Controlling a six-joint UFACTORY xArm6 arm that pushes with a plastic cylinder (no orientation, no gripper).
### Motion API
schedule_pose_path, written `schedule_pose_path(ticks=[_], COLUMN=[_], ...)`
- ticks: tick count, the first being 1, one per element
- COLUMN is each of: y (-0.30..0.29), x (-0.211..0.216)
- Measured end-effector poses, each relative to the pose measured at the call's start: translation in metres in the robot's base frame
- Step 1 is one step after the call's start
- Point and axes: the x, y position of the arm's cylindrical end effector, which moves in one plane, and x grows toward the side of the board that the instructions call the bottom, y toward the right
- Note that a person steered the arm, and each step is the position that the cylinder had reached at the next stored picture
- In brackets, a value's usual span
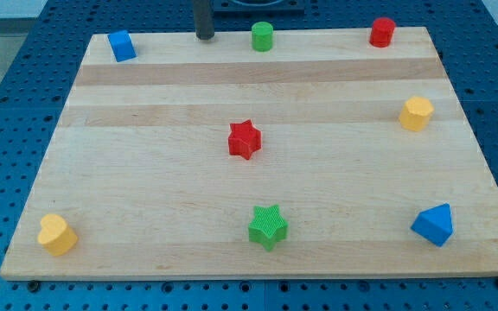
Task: Push green circle closer to red star
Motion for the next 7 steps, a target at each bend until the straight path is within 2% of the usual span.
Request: schedule_pose_path(ticks=[7], y=[0.093], x=[0.0])
